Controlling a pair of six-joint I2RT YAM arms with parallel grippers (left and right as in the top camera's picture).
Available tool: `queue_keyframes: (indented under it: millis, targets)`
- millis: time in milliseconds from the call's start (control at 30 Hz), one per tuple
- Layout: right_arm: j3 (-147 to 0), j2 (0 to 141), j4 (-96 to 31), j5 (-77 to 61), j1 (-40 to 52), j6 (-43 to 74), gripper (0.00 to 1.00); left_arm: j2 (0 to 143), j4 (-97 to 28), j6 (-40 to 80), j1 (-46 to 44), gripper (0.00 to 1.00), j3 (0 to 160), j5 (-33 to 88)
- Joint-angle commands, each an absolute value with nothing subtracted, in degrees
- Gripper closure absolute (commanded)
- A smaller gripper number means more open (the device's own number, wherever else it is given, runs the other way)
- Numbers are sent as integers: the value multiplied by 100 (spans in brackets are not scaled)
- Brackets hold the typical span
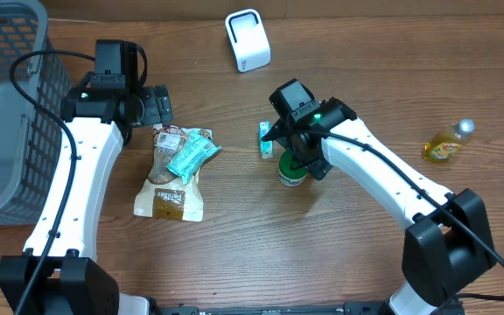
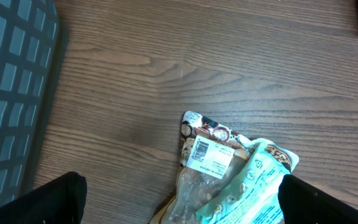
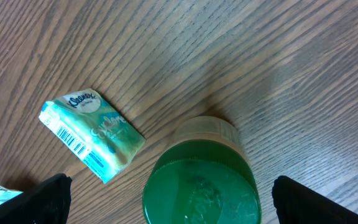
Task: Scan the item barcode
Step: 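Lower the open right gripper around the green jar lid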
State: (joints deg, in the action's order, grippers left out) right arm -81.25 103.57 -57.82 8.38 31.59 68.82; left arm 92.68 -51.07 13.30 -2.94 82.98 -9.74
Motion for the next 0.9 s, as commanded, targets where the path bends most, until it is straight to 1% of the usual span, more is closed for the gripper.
queue_keyframes:
  millis: [0,867]
  targets:
    - [-8095,10368,-5771,965,3177,6921,0,9225,-5094,1262,-266,0,8340,-1050]
    - [-8095,10368,-5837,965,3177,6899,0,9225,-5094,1262,-266,0,8340,-1052]
